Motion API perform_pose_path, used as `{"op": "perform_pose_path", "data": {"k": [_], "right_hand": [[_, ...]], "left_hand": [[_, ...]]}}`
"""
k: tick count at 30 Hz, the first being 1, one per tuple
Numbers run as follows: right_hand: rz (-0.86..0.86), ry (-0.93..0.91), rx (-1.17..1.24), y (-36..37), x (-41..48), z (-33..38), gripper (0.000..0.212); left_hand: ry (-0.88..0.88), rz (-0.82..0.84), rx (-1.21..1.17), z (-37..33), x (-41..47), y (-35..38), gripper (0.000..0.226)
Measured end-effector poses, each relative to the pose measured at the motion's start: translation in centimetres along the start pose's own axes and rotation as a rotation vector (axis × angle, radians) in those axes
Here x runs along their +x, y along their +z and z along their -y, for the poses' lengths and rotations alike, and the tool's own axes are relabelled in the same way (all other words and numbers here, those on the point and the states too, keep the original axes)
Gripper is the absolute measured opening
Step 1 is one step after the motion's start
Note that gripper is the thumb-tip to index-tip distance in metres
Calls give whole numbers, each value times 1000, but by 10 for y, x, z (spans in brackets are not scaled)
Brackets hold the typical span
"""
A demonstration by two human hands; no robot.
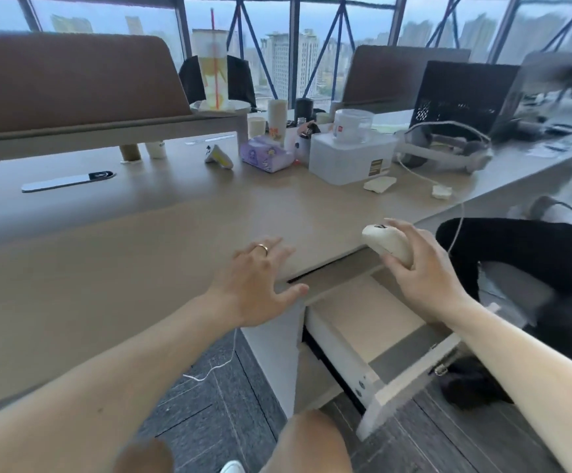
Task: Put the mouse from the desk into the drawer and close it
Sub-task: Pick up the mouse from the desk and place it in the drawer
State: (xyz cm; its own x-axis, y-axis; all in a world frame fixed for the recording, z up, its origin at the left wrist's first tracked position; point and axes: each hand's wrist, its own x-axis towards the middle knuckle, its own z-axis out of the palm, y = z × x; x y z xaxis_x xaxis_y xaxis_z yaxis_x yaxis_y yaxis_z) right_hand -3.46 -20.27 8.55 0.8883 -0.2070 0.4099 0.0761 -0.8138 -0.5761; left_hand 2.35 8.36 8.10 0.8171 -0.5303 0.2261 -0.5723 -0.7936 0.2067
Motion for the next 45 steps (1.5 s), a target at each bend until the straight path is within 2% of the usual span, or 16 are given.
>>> {"op": "perform_pose_path", "data": {"k": [3,5,7,11,15,19,26,28,31,39,45], "right_hand": [[6,87,-40,-14,-19,-26,57],[41,124,-40,-18,-30,-38,59],[73,144,-42,-17,-39,-46,58],[130,226,-51,-5,-44,-58,58],[284,299,-149,13,-40,-61,66],[497,342,-217,37,-30,-65,72],[693,405,-350,85,-15,-75,78],[720,423,-386,94,-12,-76,79],[757,406,-445,107,-9,-77,69],[729,513,-440,125,-11,-87,86],[726,508,-461,126,-12,-89,82]], "left_hand": [[234,12,92,-44,4,21,78],[303,47,120,-64,6,36,79],[275,101,107,-75,8,50,82],[80,182,80,-82,17,73,97],[-30,217,76,-80,25,90,112],[-10,143,125,-75,24,107,116],[54,36,191,-71,21,119,115],[64,31,202,-70,22,120,115],[71,18,221,-67,24,122,114],[68,28,249,-66,27,121,115],[68,26,244,-66,26,122,115]]}}
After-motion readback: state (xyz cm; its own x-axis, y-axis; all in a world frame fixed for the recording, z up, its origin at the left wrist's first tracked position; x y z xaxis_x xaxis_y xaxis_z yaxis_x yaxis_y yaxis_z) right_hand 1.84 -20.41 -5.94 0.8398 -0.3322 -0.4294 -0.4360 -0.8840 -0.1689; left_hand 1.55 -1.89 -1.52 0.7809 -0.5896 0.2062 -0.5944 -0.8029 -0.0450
